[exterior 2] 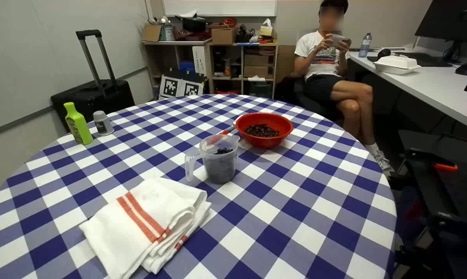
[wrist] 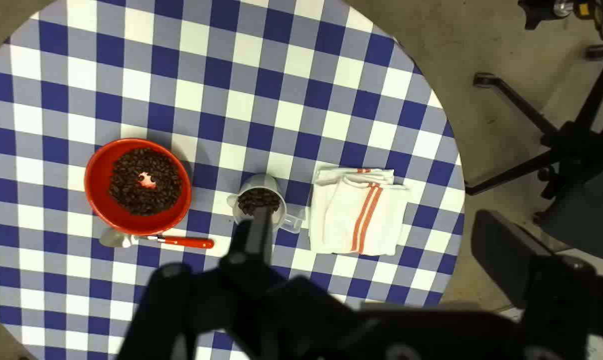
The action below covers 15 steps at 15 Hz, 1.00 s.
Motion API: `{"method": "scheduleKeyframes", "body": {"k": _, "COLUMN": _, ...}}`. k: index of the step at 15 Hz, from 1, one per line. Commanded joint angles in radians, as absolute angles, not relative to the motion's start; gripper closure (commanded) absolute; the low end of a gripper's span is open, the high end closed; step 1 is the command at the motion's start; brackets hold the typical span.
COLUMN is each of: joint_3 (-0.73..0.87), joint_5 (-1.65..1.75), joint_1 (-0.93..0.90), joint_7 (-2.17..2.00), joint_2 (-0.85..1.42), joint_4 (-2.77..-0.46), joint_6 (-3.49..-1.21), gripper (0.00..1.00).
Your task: Pick up the cup from the table, pour some of its contents in the bowl and put the cup back on the table.
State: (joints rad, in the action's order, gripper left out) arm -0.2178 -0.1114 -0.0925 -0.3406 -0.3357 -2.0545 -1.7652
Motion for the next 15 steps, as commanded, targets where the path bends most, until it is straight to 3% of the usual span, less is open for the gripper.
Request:
{"method": "scheduleKeyframes", "body": {"k": 1, "joint_3": -0.211, "joint_5": -0.109, "joint_1": -0.1, "joint_7": -0.343, "joint_2": -0.334, "joint_4": -2.052, "joint_6": -1.763, "gripper": 0.0}}
{"method": "scheduleKeyframes", "body": {"k": 9, "joint_3": -0.199, "joint_5": -0.027, "joint_1": -0.111, "joint_7": -0.101, "joint_2": -0.123, "joint_4": -2.006, "joint_6": -2.028, "gripper": 0.0}}
{"method": "scheduleKeyframes", "body": {"k": 15, "joint_3": -0.196, "joint_5": 0.108, "joint_1": -0.128, "joint_7": 0.14, "joint_2": 0.094, "joint_4": -1.902, "joint_6": -2.044, "gripper": 0.0}}
